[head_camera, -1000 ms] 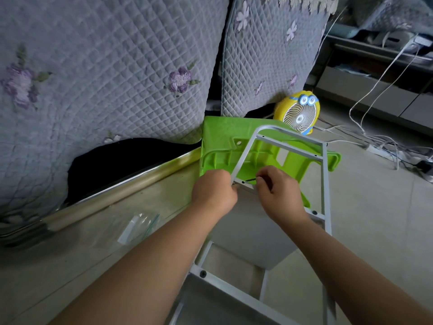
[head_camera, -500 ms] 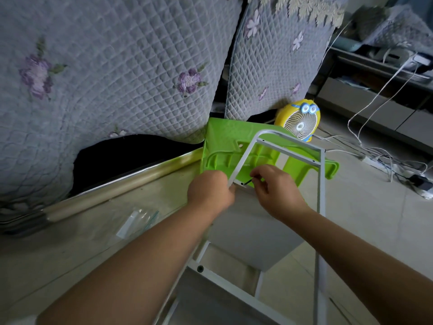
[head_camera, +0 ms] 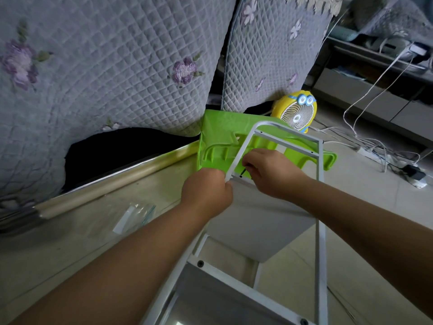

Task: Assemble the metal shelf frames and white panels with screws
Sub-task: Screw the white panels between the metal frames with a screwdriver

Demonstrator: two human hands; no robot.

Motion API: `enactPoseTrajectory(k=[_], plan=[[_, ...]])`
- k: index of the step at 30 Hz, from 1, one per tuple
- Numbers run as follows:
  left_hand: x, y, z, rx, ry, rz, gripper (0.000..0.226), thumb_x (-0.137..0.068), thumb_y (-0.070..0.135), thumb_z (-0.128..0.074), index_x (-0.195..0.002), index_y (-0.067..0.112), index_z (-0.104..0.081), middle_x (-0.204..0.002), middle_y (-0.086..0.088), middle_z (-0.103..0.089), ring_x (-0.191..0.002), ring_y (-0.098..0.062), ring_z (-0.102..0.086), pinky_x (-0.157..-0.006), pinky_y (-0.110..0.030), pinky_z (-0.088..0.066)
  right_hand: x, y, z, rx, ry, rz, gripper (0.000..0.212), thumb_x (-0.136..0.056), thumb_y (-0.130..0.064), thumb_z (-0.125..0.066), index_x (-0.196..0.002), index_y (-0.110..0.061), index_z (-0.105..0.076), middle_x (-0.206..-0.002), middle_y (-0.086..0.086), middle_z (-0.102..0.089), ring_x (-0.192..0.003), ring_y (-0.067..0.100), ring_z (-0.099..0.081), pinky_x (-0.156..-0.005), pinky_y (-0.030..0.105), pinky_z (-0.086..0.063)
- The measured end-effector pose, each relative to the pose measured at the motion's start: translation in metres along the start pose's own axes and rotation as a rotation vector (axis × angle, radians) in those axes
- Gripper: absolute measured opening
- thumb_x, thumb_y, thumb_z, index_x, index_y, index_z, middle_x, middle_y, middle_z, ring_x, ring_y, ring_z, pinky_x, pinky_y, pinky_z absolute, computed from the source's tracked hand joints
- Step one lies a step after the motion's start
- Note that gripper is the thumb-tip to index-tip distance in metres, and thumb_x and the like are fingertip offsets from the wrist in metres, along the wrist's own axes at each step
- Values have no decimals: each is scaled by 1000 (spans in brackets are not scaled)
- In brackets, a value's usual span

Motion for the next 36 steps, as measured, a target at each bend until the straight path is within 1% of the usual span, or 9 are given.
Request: enactPoseTrajectory(k=[2, 8, 12, 14, 20, 22, 25, 32, 36], plan=[[-1, 1, -1, -8, 0, -2, 28, -92, 26, -43, -86, 5, -59, -89, -15, -61, -84, -34, -56, -58, -28, -28, 0, 0, 1, 12, -28, -2, 16, -87, 0, -46, -95, 2, -60, -92, 20, -59, -85, 35, -55, -73, 43, -46], [0, 1, -1, -39, 1, -3, 31, -94, 29, -40, -89, 6, -59, -92, -14, -61, -87, -33, -57, -60, -29, -30, 0, -4, 0, 68, -100, 1, 20, -90, -2, -43, -104, -2, -58, -101, 15, -57, -93, 32, -54, -74, 34, -40], [2, 1, -1, -22, 0, 11, 33, -96, 30, -39, -81, 6, -56, -92, -15, -62, -89, -32, -56, -61, -29, -28, -6, -5, -1, 144, -165, 29, 23, -91, -3, -42, -108, -5, -56, -104, 12, -55, -96, 28, -53, -68, 28, -34], [2, 1, -2, -38, -5, 11, 35, -97, 30, -37, -85, 4, -58, -94, -15, -62, -92, -32, -56, -63, -29, -28, -7, -6, -2, 174, -207, 38, 24, -91, -2, -41, -110, -5, -56, -104, 11, -55, -96, 28, -53, -67, 25, -31], [3, 2, -2, -44, -21, 16, 36, -97, 30, -36, -93, 3, -60, -100, -16, -63, -97, -33, -56, -67, -31, -33, -12, -10, -1, 260, -351, 76, 20, -94, -8, -40, -107, -5, -55, -105, 13, -54, -98, 28, -54, -74, 29, -38], [4, 3, 0, -61, -37, 9, 35, -97, 29, -36, -97, 4, -60, -103, -16, -63, -99, -33, -57, -72, -33, -39, -12, -11, -1, 301, -373, 104, 20, -95, -9, -40, -107, -5, -54, -106, 13, -54, -98, 28, -54, -73, 29, -38], [4, 4, 2, -68, -45, 16, 33, -97, 28, -36, -100, 4, -60, -106, -15, -62, -101, -33, -56, -75, -33, -41, -9, -14, 0, 371, -396, 149, 19, -96, -10, -38, -108, -4, -52, -106, 13, -53, -96, 29, -55, -70, 30, -38], [5, 4, 2, -64, -57, 15, 31, -96, 25, -37, -97, 4, -59, -104, -14, -63, -99, -32, -57, -70, -31, -37, -10, -18, -4, 443, -382, 168, 23, -98, -15, -36, -117, -7, -47, -112, 11, -51, -97, 29, -56, -66, 30, -36], [4, 5, 2, -67, -57, 10, 31, -96, 26, -37, -99, 5, -60, -105, -14, -63, -100, -32, -57, -72, -31, -39, -12, -20, -4, 469, -365, 120, 28, -100, -22, -31, -120, -8, -46, -114, 10, -54, -100, 29, -57, -66, 30, -36]])
Point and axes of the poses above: each hand's wrist, its own x-axis away from the middle knuckle, its own z-axis out of the back of the hand, y = z × x, the point moved 4 cm from there along -x, towards the middle knuckle
